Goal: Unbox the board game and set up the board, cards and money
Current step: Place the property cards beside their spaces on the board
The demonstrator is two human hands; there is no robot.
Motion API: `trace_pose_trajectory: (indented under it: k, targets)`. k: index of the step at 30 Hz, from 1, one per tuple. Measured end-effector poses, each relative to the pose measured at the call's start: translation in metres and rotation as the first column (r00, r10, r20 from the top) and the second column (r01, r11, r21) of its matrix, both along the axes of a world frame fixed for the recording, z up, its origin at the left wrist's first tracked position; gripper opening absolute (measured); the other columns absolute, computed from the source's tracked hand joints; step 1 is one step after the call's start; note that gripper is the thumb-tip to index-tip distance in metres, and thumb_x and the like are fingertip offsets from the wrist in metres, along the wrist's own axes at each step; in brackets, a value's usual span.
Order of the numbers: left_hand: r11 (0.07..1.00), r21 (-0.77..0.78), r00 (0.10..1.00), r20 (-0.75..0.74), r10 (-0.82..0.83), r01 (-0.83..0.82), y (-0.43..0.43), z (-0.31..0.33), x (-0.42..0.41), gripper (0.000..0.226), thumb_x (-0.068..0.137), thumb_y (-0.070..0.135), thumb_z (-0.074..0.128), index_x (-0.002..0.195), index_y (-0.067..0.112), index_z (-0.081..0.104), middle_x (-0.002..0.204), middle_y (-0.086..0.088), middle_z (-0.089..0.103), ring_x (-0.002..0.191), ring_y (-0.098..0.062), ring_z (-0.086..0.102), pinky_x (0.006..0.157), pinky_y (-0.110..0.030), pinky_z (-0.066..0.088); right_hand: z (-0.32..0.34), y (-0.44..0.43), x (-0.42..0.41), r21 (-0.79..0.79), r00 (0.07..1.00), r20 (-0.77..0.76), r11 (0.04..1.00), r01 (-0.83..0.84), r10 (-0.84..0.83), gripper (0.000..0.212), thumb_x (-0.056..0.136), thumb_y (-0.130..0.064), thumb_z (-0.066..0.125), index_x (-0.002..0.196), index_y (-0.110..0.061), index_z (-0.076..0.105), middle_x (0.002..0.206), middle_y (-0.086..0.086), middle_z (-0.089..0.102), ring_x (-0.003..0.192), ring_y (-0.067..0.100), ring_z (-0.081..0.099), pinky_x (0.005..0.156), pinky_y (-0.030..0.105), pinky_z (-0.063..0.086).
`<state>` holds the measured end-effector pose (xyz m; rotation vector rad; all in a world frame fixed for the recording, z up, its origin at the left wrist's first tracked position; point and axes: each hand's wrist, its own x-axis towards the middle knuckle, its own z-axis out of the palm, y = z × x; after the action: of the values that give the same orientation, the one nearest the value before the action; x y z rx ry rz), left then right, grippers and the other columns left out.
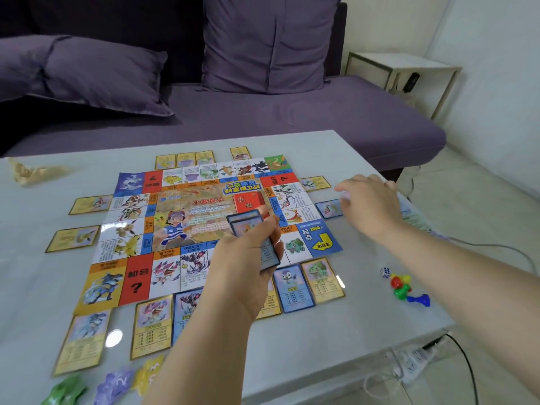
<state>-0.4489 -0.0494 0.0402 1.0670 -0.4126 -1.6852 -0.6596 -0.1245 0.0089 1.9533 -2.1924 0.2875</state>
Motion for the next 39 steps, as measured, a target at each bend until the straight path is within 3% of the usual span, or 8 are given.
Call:
trace_pose_trajectory:
  k: [4,6,9,13,20,36,39]
  targets:
    - [1.000,0.008,1.000,0.009,0.005,-0.005,0.002,0.000,0.001,0.017,0.082,0.006,0.066,0.098,0.010,0.059,0.079,-0.007,0.065,0.068,-0.014,0.059,0.063,-0.027,0.050,-0.002,0.020,0.002,0.278,0.965,-0.133,0.943,-0.184,0.227,0.036,0.095,-0.015,0.037,0.124,-0.025,0.055,0.127,-0.006,0.056,0.116,0.019,0.047,0.090,0.036,0.030]
    - [1.000,0.009,1.000,0.009,0.002,-0.002,0.004,0.001,0.001,0.014,0.083,0.006,0.066,0.094,0.010,0.060,0.076,-0.007,0.064,0.067,-0.014,0.059,0.063,-0.027,0.050,-0.002,0.023,0.003,0.371,0.964,-0.099,0.908,-0.196,0.248,0.035,0.093,-0.014,0.036,0.125,-0.022,0.049,0.126,-0.006,0.054,0.115,0.018,0.047,0.085,0.036,0.027]
    - [1.000,0.015,1.000,0.007,0.006,-0.006,0.005,0.003,0.001,0.011,0.083,0.005,0.066,0.091,0.010,0.060,0.073,-0.006,0.064,0.064,-0.014,0.058,0.063,-0.027,0.050,0.000,0.016,0.007,0.425,0.973,-0.064,0.888,-0.176,0.223,0.040,0.093,-0.014,0.034,0.130,-0.023,0.045,0.131,-0.007,0.051,0.117,0.018,0.048,0.092,0.038,0.029]
    - [1.000,0.018,1.000,0.000,0.008,-0.008,0.005,0.003,0.004,0.013,0.082,0.006,0.067,0.094,0.009,0.062,0.073,-0.006,0.064,0.063,-0.013,0.059,0.059,-0.025,0.049,0.002,0.003,0.009,0.441,0.978,-0.061,0.885,-0.151,0.198,0.032,0.095,-0.016,0.030,0.121,-0.021,0.047,0.128,-0.003,0.054,0.114,0.019,0.050,0.096,0.039,0.029]
    - [1.000,0.014,1.000,-0.012,0.015,-0.014,0.002,0.003,0.008,0.014,0.081,0.005,0.067,0.093,0.007,0.060,0.074,-0.007,0.063,0.064,-0.014,0.059,0.056,-0.024,0.050,0.001,-0.009,0.013,0.441,0.980,-0.104,0.891,-0.110,0.172,0.043,0.096,-0.021,0.028,0.137,-0.024,0.041,0.140,-0.002,0.048,0.123,0.020,0.047,0.100,0.039,0.026]
    - [0.999,0.035,0.999,-0.007,0.032,-0.032,0.001,0.002,0.008,0.017,0.080,0.005,0.069,0.091,0.009,0.057,0.068,-0.006,0.064,0.061,-0.014,0.059,0.059,-0.026,0.049,-0.004,-0.016,0.015,0.375,0.973,-0.118,0.916,-0.144,0.201,0.028,0.095,-0.022,0.029,0.112,-0.024,0.051,0.122,-0.004,0.056,0.108,0.018,0.051,0.095,0.040,0.027]
    - [0.999,0.037,1.000,-0.008,0.027,-0.026,0.000,0.001,0.008,0.014,0.080,0.005,0.069,0.088,0.010,0.058,0.069,-0.005,0.064,0.062,-0.013,0.059,0.058,-0.026,0.050,0.001,-0.021,0.017,0.321,0.973,-0.097,0.932,-0.171,0.212,0.028,0.095,-0.023,0.031,0.118,-0.023,0.048,0.125,-0.004,0.052,0.112,0.019,0.048,0.097,0.039,0.028]
